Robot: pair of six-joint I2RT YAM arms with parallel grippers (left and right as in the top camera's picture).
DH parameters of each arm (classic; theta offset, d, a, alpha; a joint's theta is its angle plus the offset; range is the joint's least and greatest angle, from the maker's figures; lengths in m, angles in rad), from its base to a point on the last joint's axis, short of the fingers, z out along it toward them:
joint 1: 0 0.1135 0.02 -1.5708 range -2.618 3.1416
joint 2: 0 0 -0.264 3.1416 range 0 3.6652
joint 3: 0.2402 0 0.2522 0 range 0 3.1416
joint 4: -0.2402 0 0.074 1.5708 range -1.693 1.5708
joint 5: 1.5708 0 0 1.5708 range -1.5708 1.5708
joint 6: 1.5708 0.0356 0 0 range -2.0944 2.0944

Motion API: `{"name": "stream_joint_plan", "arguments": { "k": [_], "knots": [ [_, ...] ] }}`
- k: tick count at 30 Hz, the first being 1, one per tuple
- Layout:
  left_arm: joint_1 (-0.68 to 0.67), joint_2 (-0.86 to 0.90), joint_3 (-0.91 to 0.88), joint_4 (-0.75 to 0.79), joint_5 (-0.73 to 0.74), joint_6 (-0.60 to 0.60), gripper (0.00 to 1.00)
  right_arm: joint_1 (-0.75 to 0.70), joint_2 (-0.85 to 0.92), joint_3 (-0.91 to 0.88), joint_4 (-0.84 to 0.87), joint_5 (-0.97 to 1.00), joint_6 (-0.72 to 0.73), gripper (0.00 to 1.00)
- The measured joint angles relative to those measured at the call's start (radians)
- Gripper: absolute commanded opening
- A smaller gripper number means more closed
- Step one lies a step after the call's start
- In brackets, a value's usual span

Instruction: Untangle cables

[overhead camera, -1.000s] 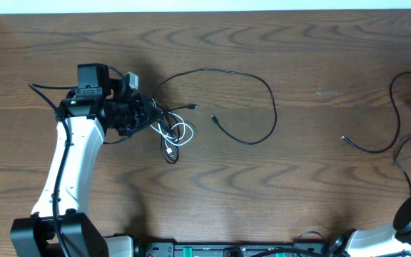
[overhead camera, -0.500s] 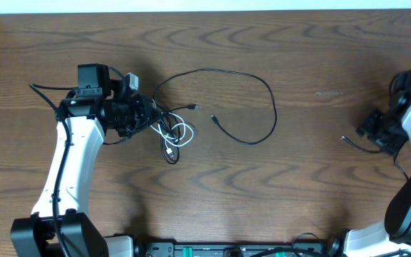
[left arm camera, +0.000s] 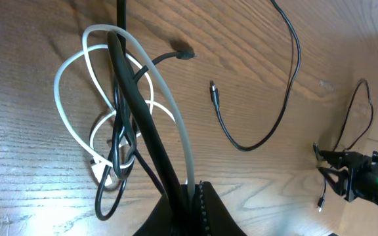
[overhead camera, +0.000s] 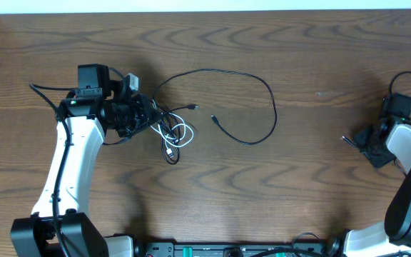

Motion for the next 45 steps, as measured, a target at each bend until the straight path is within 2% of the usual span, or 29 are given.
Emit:
{"name": "stream_joint_plan", "arguments": {
  "k": [2,3,8,14,19,25,30,35,40,45],
  "knots": [
    [0.0,0.0,0.0,0.0,0.0,0.0,0.08,0.0,-0.004,-0.008,0.007,0.013,0.017,0.06],
    [0.0,0.0,0.0,0.0,0.0,0.0,0.07,0.0,-0.006,-0.01,0.005,0.024,0.023,0.01],
    [0.0,0.0,0.0,0.0,0.0,0.0,0.07,-0.026,-0.007,-0.015,-0.003,0.065,0.036,0.01],
    [0.0,0.0,0.0,0.0,0.012,0.0,0.07,-0.155,-0.003,0.006,-0.032,0.079,-0.008,0.01],
    [0.0,0.0,0.0,0.0,0.023,0.0,0.08,-0.268,0.003,0.156,-0.117,0.08,-0.081,0.01],
    [0.0,0.0,0.0,0.0,0.026,0.0,0.07,-0.323,0.003,0.345,-0.181,0.103,-0.146,0.01],
    [0.0,0.0,0.0,0.0,0.026,0.0,0.08,-0.324,0.003,0.364,-0.186,0.071,-0.185,0.31],
    [0.0,0.0,0.0,0.0,0.026,0.0,0.07,-0.267,0.003,0.364,-0.132,-0.249,-0.348,0.54],
    [0.0,0.0,0.0,0.0,0.026,0.0,0.08,-0.087,0.003,0.364,-0.149,-0.62,-0.52,0.68],
    [-0.012,0.0,0.0,0.002,0.026,0.0,0.08,0.189,0.003,0.364,-0.161,-0.818,-0.663,0.77]
  ]
}}
